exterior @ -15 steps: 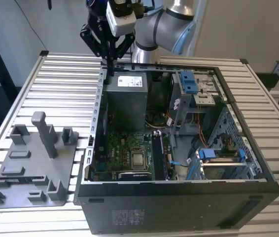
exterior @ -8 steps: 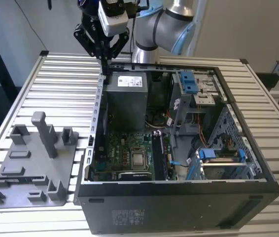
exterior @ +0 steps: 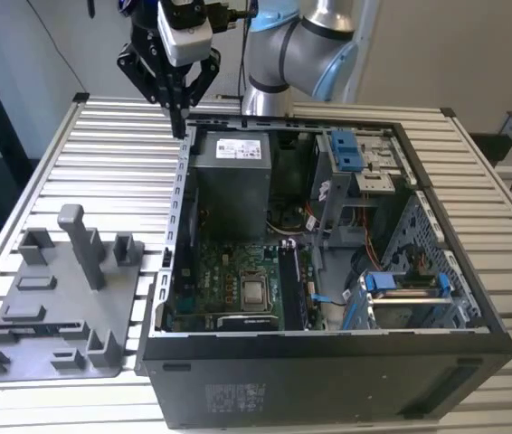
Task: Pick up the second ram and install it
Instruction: 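Reach for the second ram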
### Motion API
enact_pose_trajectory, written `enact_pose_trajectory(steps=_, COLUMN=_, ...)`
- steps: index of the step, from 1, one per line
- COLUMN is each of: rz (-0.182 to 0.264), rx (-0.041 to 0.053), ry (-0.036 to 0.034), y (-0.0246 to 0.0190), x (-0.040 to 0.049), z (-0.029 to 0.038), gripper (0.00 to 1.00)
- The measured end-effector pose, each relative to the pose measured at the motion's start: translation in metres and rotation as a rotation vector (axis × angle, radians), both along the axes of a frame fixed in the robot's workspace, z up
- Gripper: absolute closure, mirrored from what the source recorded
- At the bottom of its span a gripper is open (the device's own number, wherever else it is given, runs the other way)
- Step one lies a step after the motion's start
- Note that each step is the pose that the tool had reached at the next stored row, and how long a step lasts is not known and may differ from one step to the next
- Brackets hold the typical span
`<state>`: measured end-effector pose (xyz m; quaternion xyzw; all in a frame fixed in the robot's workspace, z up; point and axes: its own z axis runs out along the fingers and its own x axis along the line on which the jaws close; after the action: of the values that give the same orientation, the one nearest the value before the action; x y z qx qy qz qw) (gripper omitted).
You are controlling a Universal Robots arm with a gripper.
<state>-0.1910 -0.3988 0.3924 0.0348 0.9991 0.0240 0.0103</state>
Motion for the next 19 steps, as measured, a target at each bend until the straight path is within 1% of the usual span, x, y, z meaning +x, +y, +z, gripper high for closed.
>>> enact_pose_trajectory(steps=19, rz=0.001, rx=0.0, ry=0.0, y=0.0, x=-0.0464, z=-0.0002, gripper=0.89)
